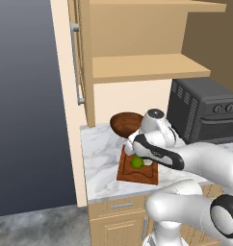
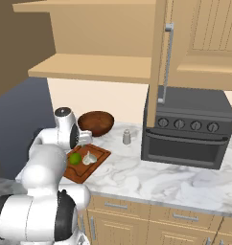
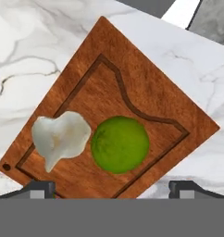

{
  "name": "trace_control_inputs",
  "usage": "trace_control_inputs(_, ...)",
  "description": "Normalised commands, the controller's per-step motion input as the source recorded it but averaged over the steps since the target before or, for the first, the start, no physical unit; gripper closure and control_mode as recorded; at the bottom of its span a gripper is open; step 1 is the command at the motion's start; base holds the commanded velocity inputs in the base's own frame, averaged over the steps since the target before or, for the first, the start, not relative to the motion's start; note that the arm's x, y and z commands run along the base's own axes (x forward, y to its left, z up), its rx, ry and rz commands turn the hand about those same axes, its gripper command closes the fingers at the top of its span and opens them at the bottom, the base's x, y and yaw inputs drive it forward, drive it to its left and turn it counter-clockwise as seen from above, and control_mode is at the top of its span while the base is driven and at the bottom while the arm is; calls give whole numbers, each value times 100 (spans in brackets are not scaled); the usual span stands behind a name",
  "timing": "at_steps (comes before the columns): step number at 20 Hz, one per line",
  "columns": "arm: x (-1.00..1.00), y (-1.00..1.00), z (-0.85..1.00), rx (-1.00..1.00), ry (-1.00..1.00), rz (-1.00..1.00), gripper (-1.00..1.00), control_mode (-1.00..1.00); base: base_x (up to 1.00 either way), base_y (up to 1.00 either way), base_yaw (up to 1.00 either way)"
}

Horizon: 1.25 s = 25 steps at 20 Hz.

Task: Open the cabinet. Place the bowl and condiment on the counter. Then place the lime and garlic on the cutting board.

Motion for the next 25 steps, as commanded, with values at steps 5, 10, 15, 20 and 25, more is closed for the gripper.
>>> trace_control_inputs(5, -35, 0, 75, 0, 0, 0, -100, -100, 0, 0, 0)
trace_control_inputs(10, -75, 0, 88, 0, -4, 0, -100, -100, 0, 0, 0)
trace_control_inputs(15, -64, -6, 92, 0, -15, 0, -100, -100, 0, 0, 0)
trace_control_inputs(20, -58, -16, 79, 0, -22, 0, -100, -100, 0, 0, 0)
trace_control_inputs(25, -28, -17, 54, -1, -25, 0, -100, -100, 0, 0, 0)
